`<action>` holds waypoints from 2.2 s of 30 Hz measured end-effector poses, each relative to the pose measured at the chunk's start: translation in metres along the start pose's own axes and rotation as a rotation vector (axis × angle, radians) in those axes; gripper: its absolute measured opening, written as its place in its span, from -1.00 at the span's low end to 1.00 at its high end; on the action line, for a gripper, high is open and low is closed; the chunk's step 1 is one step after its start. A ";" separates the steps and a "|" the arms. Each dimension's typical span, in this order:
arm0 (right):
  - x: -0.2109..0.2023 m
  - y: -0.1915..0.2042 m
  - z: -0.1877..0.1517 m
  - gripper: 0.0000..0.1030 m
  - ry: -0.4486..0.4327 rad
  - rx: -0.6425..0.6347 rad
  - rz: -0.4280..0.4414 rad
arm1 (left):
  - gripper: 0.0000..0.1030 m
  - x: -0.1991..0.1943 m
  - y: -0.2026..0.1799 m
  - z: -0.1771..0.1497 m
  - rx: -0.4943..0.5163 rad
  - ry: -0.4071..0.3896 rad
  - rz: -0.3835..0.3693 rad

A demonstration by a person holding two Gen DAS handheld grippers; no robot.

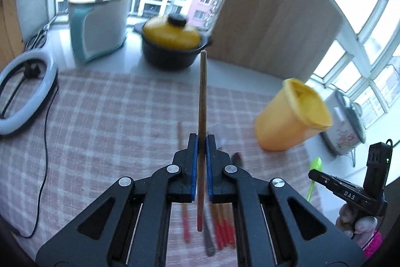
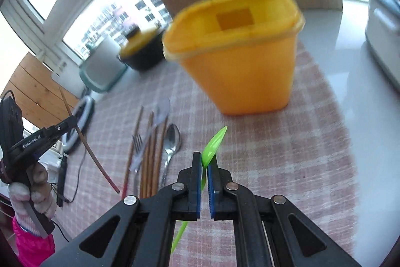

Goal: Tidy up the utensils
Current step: 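Carry the chopstick and green spoon over the yellow container with both grippers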

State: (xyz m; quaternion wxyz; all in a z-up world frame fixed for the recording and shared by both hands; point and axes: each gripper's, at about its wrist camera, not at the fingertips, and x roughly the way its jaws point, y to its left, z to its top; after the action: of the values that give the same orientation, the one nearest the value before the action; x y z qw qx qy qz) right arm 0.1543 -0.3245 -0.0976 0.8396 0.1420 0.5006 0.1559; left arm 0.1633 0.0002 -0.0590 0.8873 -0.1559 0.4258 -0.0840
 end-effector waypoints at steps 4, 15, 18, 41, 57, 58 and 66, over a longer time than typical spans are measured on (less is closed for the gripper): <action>-0.027 0.004 0.011 -0.97 -0.089 -0.020 -0.013 | -0.92 -0.013 -0.026 0.011 0.034 -0.045 -0.062; -0.088 0.008 0.065 -0.97 -0.332 -0.074 -0.087 | -0.93 -0.018 -0.088 0.051 0.094 -0.133 -0.188; -0.098 0.010 0.080 -0.97 -0.393 -0.087 -0.113 | -0.93 -0.013 -0.099 0.059 0.098 -0.147 -0.210; -0.065 0.009 0.144 -0.97 -0.578 -0.198 -0.350 | -0.93 0.048 -0.159 0.116 0.063 -0.209 -0.212; -0.026 -0.023 0.138 -0.96 -0.471 -0.133 -0.274 | -0.93 0.096 -0.161 0.094 0.096 -0.107 -0.191; -0.027 -0.024 0.137 -0.96 -0.466 -0.125 -0.263 | -0.93 0.096 -0.161 0.093 0.097 -0.104 -0.192; -0.034 -0.027 0.126 -0.96 -0.441 -0.108 -0.209 | -0.93 0.091 -0.162 0.084 0.125 -0.104 -0.184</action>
State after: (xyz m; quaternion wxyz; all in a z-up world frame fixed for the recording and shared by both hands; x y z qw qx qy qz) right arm 0.2541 -0.3736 -0.0232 0.9464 0.0751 0.3083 0.0600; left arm 0.2831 -0.1601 -0.0196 0.9047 -0.1431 0.3571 -0.1833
